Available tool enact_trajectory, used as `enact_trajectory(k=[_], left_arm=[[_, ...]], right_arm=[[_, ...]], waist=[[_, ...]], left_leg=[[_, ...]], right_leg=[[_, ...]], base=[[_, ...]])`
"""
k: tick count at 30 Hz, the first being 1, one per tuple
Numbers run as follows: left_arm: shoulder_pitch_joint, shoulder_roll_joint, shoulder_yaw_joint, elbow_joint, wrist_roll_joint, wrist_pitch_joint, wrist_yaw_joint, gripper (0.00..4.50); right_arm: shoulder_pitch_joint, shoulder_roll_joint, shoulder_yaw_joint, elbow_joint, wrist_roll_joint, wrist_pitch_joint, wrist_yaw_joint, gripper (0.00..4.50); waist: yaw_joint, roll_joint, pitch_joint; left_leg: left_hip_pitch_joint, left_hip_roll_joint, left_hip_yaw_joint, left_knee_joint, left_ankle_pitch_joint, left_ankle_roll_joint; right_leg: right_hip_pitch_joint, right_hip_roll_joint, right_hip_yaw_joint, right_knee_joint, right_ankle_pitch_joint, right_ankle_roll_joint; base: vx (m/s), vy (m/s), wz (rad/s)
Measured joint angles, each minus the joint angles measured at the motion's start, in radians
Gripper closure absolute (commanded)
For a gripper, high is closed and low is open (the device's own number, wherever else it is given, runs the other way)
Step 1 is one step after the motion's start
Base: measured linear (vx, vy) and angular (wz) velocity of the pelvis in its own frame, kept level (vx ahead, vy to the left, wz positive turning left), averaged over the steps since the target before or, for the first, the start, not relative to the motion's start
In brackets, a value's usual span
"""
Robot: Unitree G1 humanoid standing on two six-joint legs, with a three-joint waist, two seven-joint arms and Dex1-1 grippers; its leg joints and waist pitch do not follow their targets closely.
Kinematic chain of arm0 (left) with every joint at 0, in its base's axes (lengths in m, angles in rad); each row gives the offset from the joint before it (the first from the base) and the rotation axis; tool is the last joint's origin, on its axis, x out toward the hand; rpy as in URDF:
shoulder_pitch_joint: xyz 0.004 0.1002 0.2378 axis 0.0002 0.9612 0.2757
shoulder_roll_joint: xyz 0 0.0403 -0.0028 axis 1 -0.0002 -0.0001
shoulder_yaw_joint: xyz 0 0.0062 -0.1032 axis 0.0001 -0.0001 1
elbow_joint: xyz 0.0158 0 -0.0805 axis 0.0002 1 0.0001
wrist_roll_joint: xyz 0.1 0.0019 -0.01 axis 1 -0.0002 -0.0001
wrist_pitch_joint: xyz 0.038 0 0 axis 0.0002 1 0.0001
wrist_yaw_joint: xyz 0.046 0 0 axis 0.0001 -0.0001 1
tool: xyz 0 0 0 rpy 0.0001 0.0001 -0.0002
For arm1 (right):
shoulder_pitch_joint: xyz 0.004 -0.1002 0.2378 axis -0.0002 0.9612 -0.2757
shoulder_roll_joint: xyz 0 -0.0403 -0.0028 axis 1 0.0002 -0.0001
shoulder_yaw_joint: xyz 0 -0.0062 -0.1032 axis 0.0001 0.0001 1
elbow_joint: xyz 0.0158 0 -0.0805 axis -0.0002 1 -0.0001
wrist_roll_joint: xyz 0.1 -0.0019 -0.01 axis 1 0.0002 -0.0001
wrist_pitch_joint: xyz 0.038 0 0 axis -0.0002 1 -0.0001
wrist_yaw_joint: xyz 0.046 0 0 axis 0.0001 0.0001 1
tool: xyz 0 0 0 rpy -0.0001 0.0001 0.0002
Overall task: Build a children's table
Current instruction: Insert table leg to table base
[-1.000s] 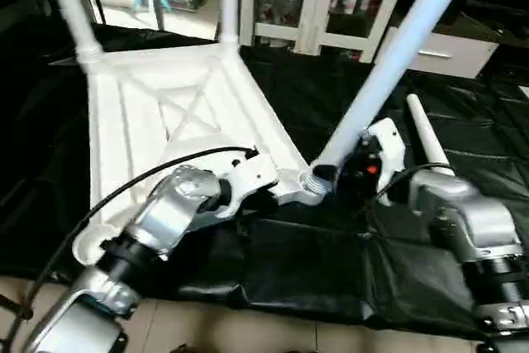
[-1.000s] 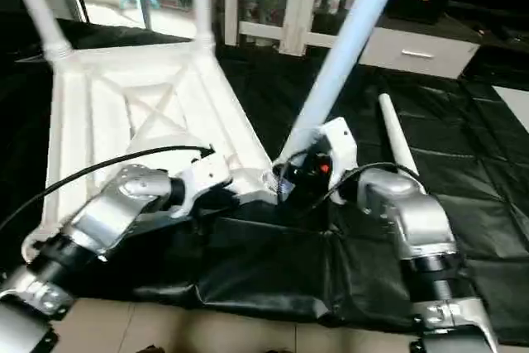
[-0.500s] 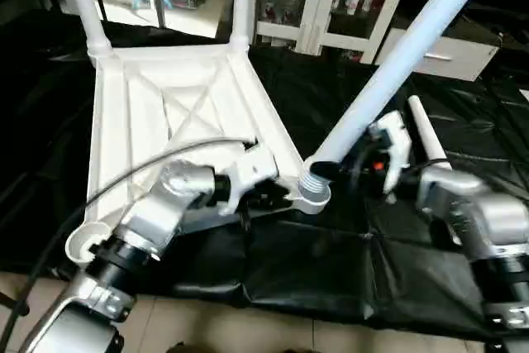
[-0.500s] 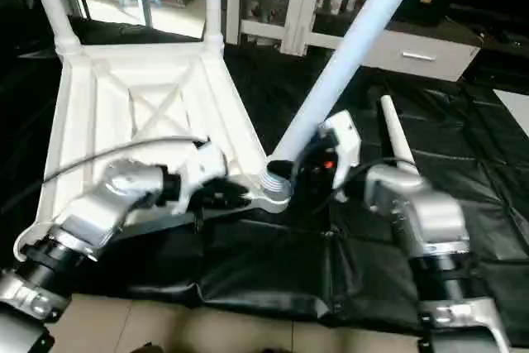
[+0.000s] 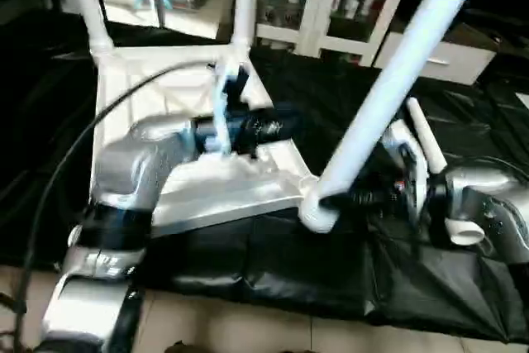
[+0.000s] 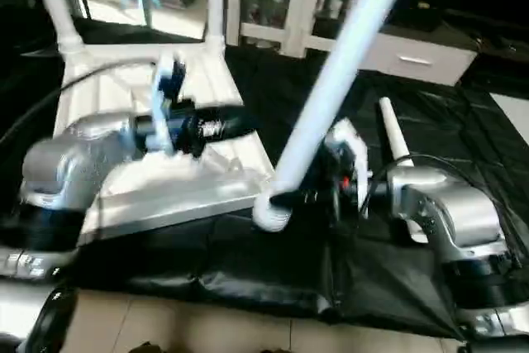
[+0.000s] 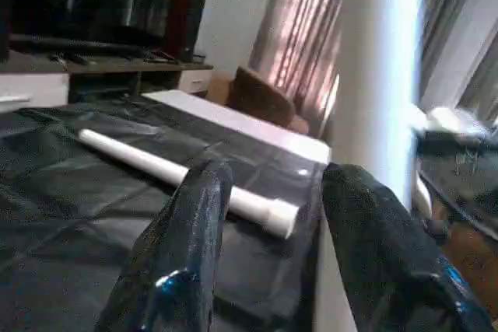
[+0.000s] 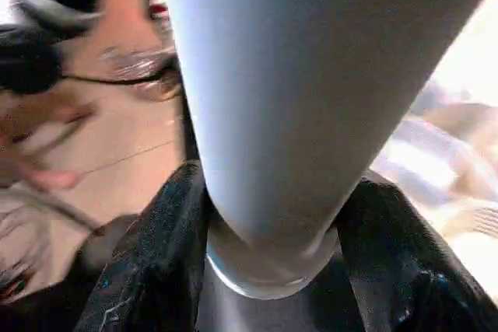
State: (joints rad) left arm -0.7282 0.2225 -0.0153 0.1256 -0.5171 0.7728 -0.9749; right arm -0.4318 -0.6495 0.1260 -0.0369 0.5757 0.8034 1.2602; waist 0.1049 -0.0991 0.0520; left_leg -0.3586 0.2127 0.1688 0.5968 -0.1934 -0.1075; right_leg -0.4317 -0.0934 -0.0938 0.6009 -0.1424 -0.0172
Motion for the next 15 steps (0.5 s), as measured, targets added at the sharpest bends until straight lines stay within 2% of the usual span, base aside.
enact_trajectory(k=[1, 3, 7, 10, 12, 15], left_arm=[[0.0, -0.021, 0.001, 0.0, -0.015, 0.031, 0.014, 1.94], [0.0, -0.055, 0.001, -0.001, -0.046, 0.074, 0.038, 1.67], [-0.013, -0.093, 0.013, -0.005, -0.098, 0.115, 0.063, 1.43], [-0.026, -0.112, 0.047, -0.025, -0.135, 0.163, 0.085, 1.28], [-0.026, -0.114, 0.064, -0.037, -0.16, 0.195, 0.091, 1.01], [-0.026, -0.114, 0.08, -0.041, -0.186, 0.217, 0.094, 0.91]], right_arm=[[0.003, -0.012, 0.011, -0.01, 0.007, 0.004, 0.026, 2.51], [0.007, -0.033, 0.038, -0.031, 0.009, 0.013, 0.064, 2.51], [0.009, -0.048, 0.067, -0.04, 0.01, 0.014, 0.109, 2.51], [0.011, -0.072, 0.092, -0.044, 0.008, 0.001, 0.148, 2.51], [0.01, -0.082, 0.109, -0.045, -0.001, -0.022, 0.169, 2.51], [0.01, -0.083, 0.13, -0.045, -0.017, -0.038, 0.185, 2.51]], waist=[[0.004, -0.001, 0.0], [0.009, -0.003, 0.001], [0.009, -0.007, 0.0], [0.009, -0.009, 0.0], [0.009, -0.01, 0.0], [0.01, -0.01, 0.0]], left_leg=[[0.0, 0.0, 0.0, 0.0, 0.0, 0.0], [-0.001, 0.001, 0.0, 0.001, 0.0, 0.0], [-0.002, 0.001, 0.0, 0.003, 0.0, 0.0], [-0.003, 0.002, -0.001, 0.005, 0.0, 0.0], [-0.004, 0.003, -0.001, 0.005, 0.0, 0.0], [-0.006, 0.004, -0.001, 0.007, 0.0, 0.0]], right_leg=[[0.0, 0.0, 0.0, 0.0, 0.0, 0.0], [0.0, 0.0, -0.001, 0.0, 0.0, 0.0], [0.0, 0.0, -0.001, 0.001, 0.0, 0.0], [0.0, 0.0, -0.001, 0.001, 0.0, 0.001], [0.0, 0.0, -0.002, 0.001, 0.0, 0.001], [0.0, 0.001, -0.004, 0.001, 0.0, 0.001]], base=[[0.0, 0.0, 0.0], [0.0, 0.0, 0.0], [0.0, 0.0, 0.0], [0.0, 0.0, 0.0], [0.0, 0.0, 0.0], [0.0, 0.0, 0.0]])
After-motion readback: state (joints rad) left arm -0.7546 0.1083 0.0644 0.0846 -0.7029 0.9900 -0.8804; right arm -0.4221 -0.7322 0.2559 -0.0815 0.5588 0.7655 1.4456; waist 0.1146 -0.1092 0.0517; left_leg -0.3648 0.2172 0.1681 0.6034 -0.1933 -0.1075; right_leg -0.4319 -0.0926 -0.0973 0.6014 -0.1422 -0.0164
